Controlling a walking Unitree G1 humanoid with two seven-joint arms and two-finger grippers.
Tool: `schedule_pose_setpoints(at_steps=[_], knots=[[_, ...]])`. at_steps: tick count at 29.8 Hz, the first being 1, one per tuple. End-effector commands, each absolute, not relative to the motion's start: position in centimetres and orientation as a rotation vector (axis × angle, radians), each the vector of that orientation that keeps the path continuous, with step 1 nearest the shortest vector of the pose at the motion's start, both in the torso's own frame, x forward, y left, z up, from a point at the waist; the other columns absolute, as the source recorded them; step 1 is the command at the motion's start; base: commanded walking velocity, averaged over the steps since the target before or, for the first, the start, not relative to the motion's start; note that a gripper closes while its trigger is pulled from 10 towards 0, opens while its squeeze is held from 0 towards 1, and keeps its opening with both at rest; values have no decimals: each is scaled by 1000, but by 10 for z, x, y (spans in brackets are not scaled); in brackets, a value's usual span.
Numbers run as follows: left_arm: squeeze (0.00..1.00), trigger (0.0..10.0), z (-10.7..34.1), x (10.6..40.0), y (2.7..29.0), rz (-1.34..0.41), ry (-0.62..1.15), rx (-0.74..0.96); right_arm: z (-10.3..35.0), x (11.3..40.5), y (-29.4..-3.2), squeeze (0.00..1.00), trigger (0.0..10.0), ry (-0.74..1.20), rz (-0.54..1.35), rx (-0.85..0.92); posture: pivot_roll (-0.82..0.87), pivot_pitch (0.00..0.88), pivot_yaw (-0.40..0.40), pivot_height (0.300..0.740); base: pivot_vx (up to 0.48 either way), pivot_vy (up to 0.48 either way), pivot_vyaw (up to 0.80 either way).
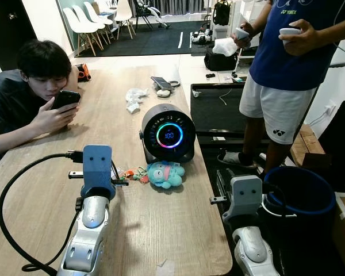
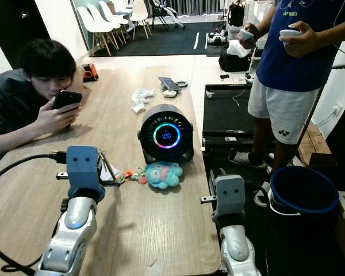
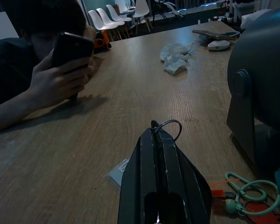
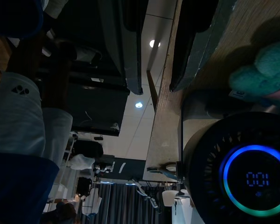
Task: Hang keys on a hook
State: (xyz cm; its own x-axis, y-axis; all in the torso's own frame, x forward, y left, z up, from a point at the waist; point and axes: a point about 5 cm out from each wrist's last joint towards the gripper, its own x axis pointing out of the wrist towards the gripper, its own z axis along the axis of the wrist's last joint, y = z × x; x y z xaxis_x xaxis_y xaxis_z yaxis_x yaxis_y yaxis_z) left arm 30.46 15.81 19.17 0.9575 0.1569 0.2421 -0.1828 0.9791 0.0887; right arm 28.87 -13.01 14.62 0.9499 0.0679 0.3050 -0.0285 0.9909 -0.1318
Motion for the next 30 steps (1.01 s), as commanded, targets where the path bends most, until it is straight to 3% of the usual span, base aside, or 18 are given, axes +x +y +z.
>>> schedule_pose_setpoints(at_steps=[1, 30], knots=[[0, 10000, 185, 303, 161, 184, -219, 120, 142, 288, -129, 0, 10000, -300, 57, -128, 45, 122, 107, 740, -274, 0, 0], [0, 10000, 185, 304, 162, 187, -219, 135, 142, 289, -125, 0, 10000, -301, 60, -121, 52, 123, 110, 740, -295, 0, 0]])
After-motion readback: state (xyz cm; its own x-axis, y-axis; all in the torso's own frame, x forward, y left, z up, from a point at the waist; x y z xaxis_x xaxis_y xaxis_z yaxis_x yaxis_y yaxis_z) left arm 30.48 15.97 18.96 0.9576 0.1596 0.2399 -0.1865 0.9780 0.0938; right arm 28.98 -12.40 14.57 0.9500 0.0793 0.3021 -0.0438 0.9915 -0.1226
